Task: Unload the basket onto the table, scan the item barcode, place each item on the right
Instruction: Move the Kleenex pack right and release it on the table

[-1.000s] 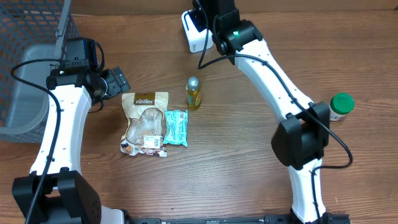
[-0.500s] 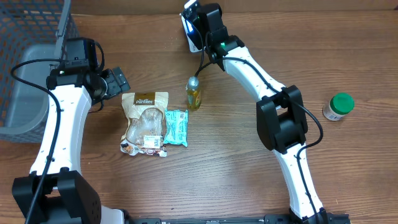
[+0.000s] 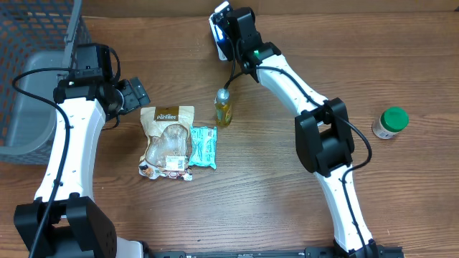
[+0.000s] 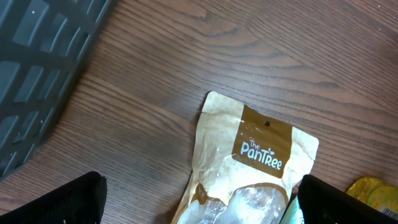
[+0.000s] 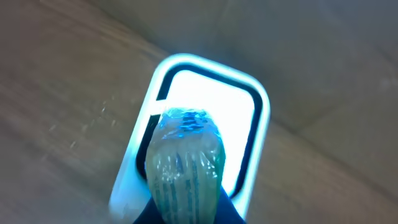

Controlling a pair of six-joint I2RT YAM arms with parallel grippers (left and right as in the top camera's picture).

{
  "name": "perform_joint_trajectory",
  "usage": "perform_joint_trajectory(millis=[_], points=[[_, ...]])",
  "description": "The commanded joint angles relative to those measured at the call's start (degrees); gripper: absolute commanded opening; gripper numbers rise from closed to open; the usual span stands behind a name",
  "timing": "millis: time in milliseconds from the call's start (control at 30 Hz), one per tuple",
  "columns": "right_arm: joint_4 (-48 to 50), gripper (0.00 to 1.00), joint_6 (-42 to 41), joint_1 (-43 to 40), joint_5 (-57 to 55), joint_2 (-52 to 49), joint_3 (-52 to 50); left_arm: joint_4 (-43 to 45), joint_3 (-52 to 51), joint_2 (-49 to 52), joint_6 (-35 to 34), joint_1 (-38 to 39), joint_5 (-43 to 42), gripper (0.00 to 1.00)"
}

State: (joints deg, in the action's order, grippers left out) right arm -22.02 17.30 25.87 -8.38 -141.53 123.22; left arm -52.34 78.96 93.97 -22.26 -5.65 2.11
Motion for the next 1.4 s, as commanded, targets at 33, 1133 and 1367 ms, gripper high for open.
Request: perform_joint_trajectory(millis=[33,1133,1367], points=[[-9.11,0.09,-7.19,-0.87,-0.57,15.19,0.52,0.09,0.70,-0.61,0.44,0.04,-0.24,1.00],[-53.09,0.36,-29.55,-22.62,-0.55,19.76,-25.62,0.09,0.70,-0.61,0.44,0.04,-0.24,1.00],[-52.30,0.75,-29.59,-22.62,-0.55,19.76,-25.62,0.11,0.70,-0.61,0.44,0.04,-0.24,1.00]])
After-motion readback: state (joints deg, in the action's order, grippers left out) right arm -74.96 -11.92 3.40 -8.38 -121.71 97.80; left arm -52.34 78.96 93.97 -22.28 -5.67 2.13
